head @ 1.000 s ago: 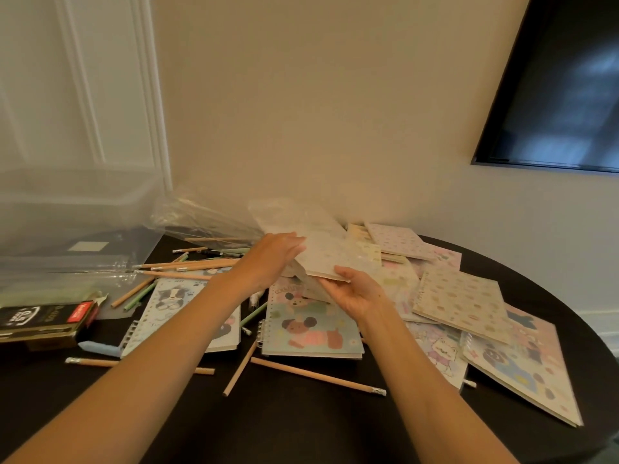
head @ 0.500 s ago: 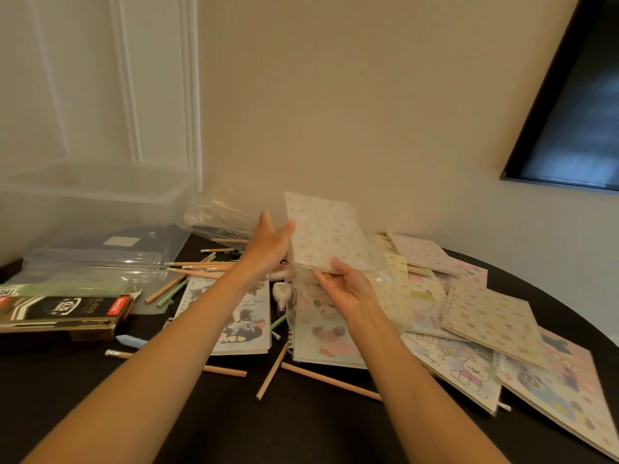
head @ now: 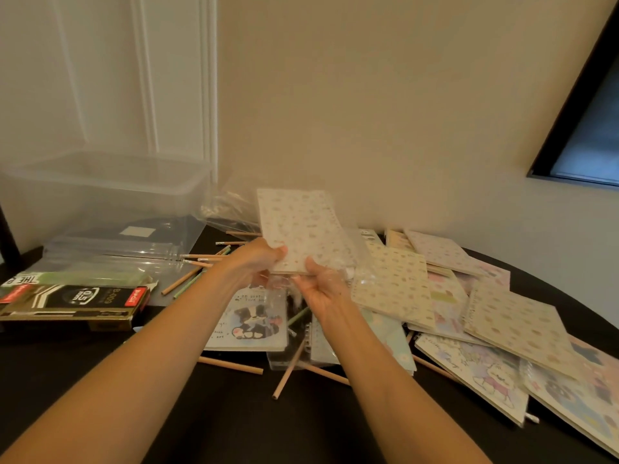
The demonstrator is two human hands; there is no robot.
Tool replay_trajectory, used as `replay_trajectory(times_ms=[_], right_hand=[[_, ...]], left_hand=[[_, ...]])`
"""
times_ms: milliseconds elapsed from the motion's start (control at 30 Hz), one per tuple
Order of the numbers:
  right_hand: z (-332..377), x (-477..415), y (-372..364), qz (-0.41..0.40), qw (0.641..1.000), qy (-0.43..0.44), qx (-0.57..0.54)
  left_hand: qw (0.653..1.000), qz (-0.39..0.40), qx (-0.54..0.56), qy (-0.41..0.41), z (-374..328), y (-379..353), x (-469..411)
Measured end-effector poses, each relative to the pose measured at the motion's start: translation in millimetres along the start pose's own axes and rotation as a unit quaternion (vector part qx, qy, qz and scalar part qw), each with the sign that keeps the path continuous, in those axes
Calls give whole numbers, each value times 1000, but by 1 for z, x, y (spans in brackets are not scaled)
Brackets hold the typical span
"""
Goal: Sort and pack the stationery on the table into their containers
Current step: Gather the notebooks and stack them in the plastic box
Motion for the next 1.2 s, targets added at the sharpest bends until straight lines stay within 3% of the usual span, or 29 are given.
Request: replay_trajectory(times_ms=[100, 333, 500, 600, 767, 900, 967, 1033, 1100, 1200], right_hand=[[-6, -5, 5, -14, 997, -3, 75], [16, 4, 49, -165, 967, -3, 192], [40, 17, 45, -177, 932, 11, 315], [51, 30, 38, -163, 897, -25, 411], [88, 46, 46, -155, 849, -41, 504], [138, 42, 70, -225, 842, 82, 483], [166, 36, 87, -282, 795, 190, 502], [187, 33, 103, -329, 710, 244, 572], [194, 26, 114, -321, 675, 217, 628], [200, 12, 125, -316, 672, 153, 653]], left_hand=[[999, -29, 32, 28, 11, 11, -7], [985, -137, 52, 89, 50, 12, -17], [950, -230, -209, 26, 39, 16, -19], [927, -244, -282, 25, 26, 8, -11], [915, -226, -329, -66, -14, -29, -1], [919, -202, -293, -170, -48, -75, 2], [924, -158, -276, -213, -58, -100, -1], [928, -82, -281, -231, -60, -129, -6], [926, -22, -309, -217, -54, -150, -11], [918, 7, -356, -177, -38, -166, -21]])
Point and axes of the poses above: each hand's wrist, its own x-axis away from the middle knuckle, its own y-axis out of the back of the hand, z = x × y, the point moved 5 cm from there along -x, towards the middle knuckle, and after that the axes turned 4 degrees about -z, right-handed, at the moved point
